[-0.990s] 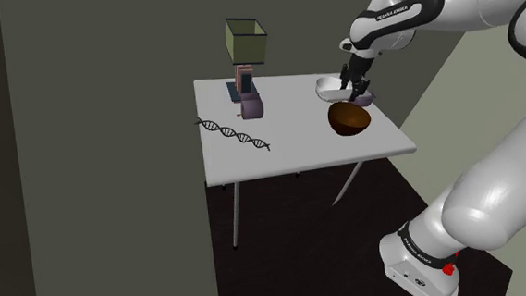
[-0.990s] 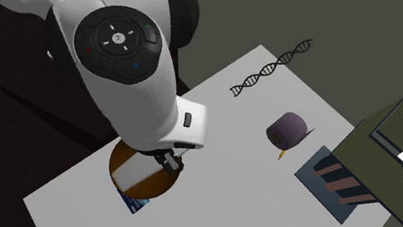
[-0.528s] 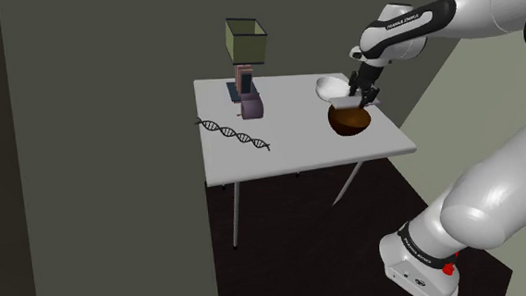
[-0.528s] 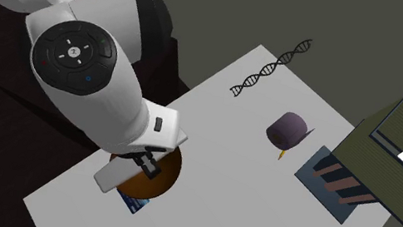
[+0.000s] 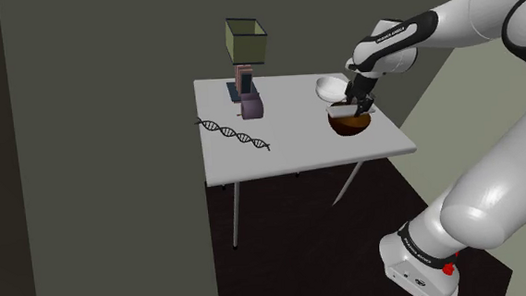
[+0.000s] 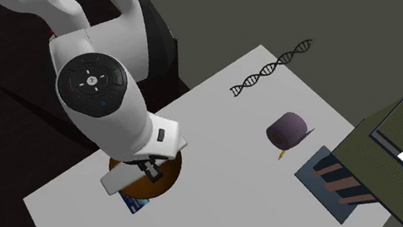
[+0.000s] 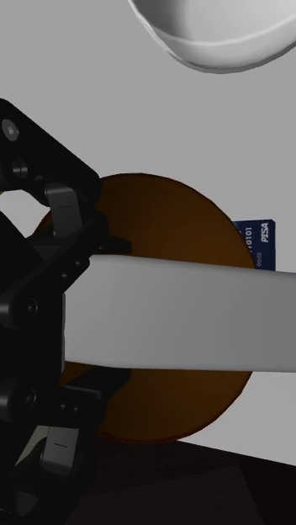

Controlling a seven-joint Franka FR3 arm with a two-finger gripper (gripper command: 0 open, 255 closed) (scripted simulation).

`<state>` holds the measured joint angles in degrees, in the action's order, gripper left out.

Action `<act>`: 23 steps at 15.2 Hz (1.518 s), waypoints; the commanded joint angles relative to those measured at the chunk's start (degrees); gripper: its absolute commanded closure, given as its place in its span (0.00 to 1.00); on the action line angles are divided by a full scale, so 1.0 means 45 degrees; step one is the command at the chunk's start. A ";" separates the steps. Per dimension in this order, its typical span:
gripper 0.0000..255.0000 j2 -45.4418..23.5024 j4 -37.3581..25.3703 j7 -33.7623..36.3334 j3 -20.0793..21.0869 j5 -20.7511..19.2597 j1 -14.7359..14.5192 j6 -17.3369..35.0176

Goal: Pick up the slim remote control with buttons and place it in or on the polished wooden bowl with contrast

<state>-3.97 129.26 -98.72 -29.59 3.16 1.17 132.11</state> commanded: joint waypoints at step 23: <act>0.00 0.0875 -0.0546 0.0413 -0.0038 -0.0590 -0.0054 -0.1286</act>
<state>-0.04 126.84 -96.87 -29.76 0.51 0.92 126.39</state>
